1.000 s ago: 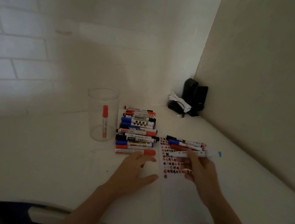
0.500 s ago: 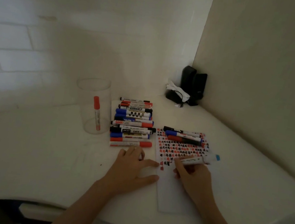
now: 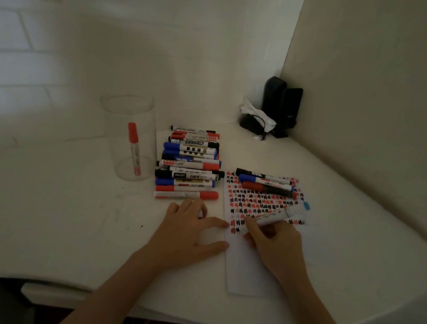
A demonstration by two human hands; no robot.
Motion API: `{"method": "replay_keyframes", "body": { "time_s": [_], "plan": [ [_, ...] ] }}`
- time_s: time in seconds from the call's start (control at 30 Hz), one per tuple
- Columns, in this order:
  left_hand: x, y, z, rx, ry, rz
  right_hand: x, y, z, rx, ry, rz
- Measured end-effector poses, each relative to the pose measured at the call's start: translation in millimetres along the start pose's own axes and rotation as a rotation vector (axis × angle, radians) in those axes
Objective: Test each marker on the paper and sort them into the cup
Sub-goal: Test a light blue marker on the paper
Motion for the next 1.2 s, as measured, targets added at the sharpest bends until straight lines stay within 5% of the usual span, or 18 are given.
{"method": "replay_keyframes", "body": {
  "time_s": [0.97,1.2],
  "plan": [
    [0,-2,0,-0.029,0.002,0.030,1,5,1,0.037,-0.049,0.001],
    [-20,12,-4,0.091,0.314,0.704,4,13,-1,0.064,-0.146,-0.068]
  ]
}}
Point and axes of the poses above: each hand's wrist, its own z-axis away from the middle knuckle, its own y-axis out of the back of the hand, x = y × z, the point moved 7 cm from there along -z, towards the middle knuckle, and after that the axes turned 14 degrees about x, right-handed, at the moved point
